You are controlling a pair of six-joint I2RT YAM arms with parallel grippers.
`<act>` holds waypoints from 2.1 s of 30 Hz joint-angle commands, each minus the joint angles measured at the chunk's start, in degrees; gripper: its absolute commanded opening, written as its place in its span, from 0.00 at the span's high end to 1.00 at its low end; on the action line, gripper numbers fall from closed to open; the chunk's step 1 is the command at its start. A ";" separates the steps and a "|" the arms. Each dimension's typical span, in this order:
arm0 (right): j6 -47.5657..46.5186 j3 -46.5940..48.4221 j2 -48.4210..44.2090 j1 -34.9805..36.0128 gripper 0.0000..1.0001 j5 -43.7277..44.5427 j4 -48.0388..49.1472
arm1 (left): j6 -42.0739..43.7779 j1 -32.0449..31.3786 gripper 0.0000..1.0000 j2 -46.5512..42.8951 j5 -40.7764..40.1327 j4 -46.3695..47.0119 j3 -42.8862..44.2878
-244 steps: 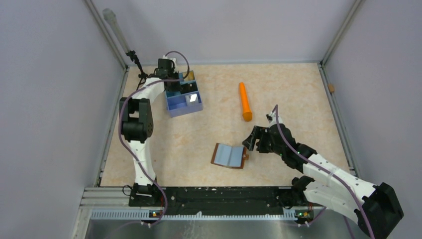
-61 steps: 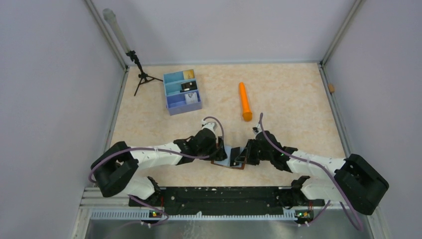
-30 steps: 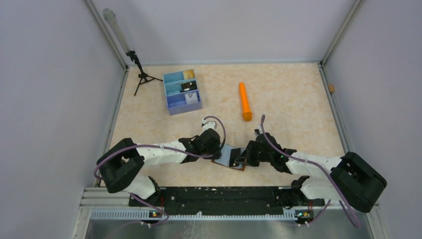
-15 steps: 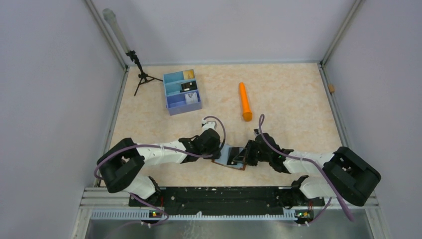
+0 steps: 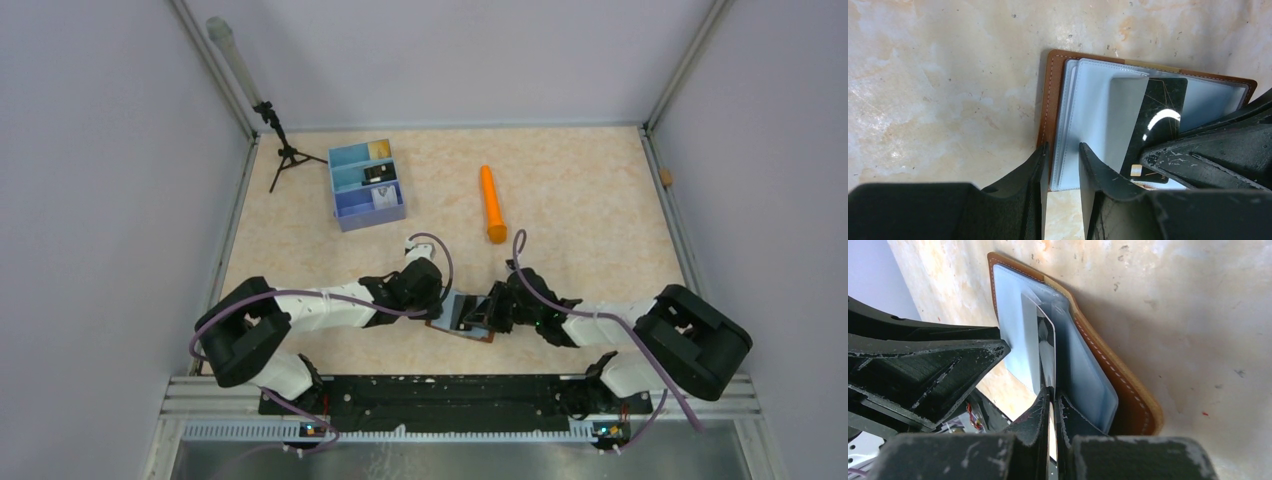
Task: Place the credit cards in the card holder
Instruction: Insert the credit card into the card holder.
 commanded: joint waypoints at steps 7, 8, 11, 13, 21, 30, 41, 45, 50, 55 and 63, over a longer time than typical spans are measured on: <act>-7.25 5.94 -3.99 2.11 0.75 9.96 -19.22 | -1.89 -0.49 0.73 1.42 3.13 0.51 -1.80; -8.02 6.60 -5.32 2.14 0.70 10.55 -20.98 | -2.08 -0.50 0.73 1.38 3.36 0.70 -1.91; -9.83 8.67 -8.83 2.26 0.59 14.45 -28.43 | -3.23 -0.54 0.73 0.83 4.02 2.13 -3.04; -10.71 9.61 -10.64 2.30 0.56 15.90 -30.98 | -3.83 -0.58 0.74 0.46 4.11 2.83 -3.58; -11.47 8.89 -10.34 2.43 0.62 14.20 -28.65 | -5.17 -0.57 0.74 0.07 5.45 5.45 -4.73; -10.85 8.78 -5.82 2.99 0.78 11.08 -21.95 | -6.36 -0.68 0.74 -0.62 6.16 6.23 -6.06; -9.00 12.36 -1.69 6.30 0.80 9.65 -17.13 | -7.89 -0.94 0.74 -1.86 7.64 10.13 -6.93; -8.30 13.26 -0.79 7.54 0.79 10.63 -16.36 | -8.47 -1.02 0.74 -3.03 8.00 10.57 -7.23; -9.41 14.65 -1.92 7.91 0.76 13.51 -18.69 | -7.61 -0.93 0.67 -6.55 4.56 4.79 -6.18; -12.90 17.68 -7.21 7.69 0.61 19.26 -27.18 | -3.24 0.31 0.39 -12.83 -0.03 -6.88 -1.80; -19.39 18.18 -17.37 0.48 0.44 17.00 -31.54 | 13.50 18.65 0.13 -18.68 4.96 -19.52 8.74</act>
